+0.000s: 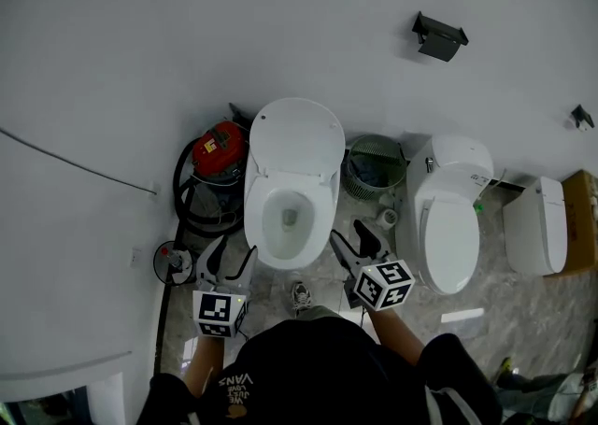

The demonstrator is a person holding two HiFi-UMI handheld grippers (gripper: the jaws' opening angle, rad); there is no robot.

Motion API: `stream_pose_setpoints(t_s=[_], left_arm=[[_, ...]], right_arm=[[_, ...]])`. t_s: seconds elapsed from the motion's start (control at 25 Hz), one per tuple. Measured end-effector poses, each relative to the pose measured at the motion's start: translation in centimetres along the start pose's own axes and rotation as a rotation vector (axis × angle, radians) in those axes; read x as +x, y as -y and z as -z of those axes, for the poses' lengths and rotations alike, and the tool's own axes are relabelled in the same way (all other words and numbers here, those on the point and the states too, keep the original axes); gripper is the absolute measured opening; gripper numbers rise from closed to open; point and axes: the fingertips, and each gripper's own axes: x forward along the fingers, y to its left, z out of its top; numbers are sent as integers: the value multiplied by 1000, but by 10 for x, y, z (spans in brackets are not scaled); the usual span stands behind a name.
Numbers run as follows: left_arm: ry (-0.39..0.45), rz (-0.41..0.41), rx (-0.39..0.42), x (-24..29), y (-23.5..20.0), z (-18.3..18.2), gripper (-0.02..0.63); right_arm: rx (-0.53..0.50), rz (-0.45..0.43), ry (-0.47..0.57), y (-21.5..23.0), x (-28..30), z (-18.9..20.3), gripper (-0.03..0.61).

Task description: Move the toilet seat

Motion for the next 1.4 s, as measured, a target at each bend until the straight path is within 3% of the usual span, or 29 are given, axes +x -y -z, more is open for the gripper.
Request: stream_pose_setpoints(t_s=[0.24, 0.52, 0.88, 1.08, 1.28, 1.4], left_arm=[[-18, -30, -14, 36, -7, 5, 249], [-45, -17, -114, 69, -23, 22, 230], [-178, 28, -203, 109, -64, 69, 245], [-260, 59, -203, 122, -78, 103, 252], [-361, 112, -225, 134, -82, 150, 253], [-421, 131, -240, 139, -87, 180, 249]], right_arm=[[-9, -20, -44, 28, 25, -3, 258], [30, 14, -91, 51, 48, 11, 259], [118, 166, -130, 76, 60, 44, 261], [161, 275, -155, 91, 60, 75, 261], [331, 386, -172, 104, 60, 126, 261], [362, 440, -202, 108, 60, 156, 262]])
